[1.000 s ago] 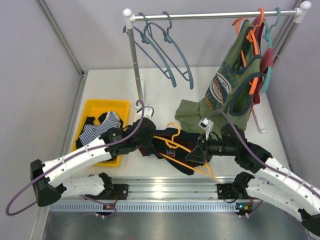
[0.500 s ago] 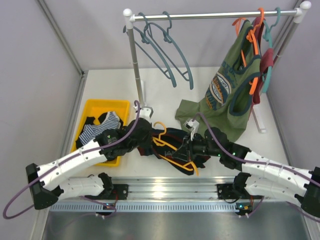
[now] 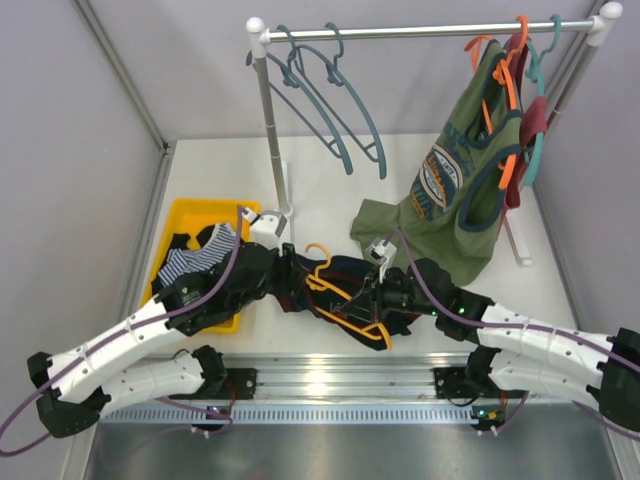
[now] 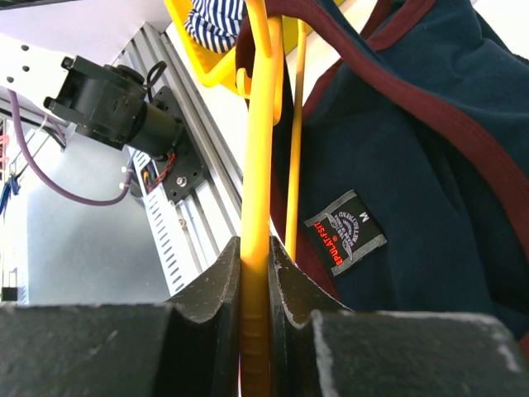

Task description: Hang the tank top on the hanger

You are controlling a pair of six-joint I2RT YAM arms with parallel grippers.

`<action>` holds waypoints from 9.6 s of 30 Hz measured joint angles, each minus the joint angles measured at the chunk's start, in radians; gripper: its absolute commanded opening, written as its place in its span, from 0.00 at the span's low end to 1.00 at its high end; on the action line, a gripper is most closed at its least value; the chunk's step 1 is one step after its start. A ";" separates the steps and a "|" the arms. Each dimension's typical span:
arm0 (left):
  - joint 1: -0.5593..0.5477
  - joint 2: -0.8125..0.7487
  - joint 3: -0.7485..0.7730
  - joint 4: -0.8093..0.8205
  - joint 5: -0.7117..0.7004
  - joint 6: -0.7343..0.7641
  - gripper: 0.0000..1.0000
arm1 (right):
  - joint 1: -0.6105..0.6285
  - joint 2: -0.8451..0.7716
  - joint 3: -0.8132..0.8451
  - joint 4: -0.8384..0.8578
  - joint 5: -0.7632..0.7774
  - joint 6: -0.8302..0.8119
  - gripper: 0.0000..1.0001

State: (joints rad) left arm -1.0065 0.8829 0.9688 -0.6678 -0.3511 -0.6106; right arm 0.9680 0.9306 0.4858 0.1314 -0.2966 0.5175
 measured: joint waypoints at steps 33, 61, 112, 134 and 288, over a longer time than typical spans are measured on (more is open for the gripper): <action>0.003 0.083 -0.253 0.450 0.081 0.215 0.00 | 0.027 0.030 0.009 -0.022 0.067 0.000 0.05; -0.036 0.048 -0.250 0.448 0.020 0.263 0.00 | 0.065 -0.047 0.243 -0.777 0.594 0.256 0.43; -0.056 0.058 -0.248 0.443 -0.010 0.265 0.00 | 0.064 0.103 0.197 -0.740 0.580 0.243 0.07; -0.058 0.103 -0.211 0.442 -0.233 0.166 0.00 | 0.064 -0.181 0.196 -0.906 0.605 0.270 0.00; -0.371 0.211 0.654 0.140 -0.692 0.380 0.54 | -0.159 -0.089 1.575 -1.138 0.304 -0.245 0.00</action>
State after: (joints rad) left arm -1.3773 1.0943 1.6230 -0.5282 -1.0435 -0.2302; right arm 0.8085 0.8417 2.0609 -1.0069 0.0074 0.2726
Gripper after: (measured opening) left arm 0.539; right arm 0.130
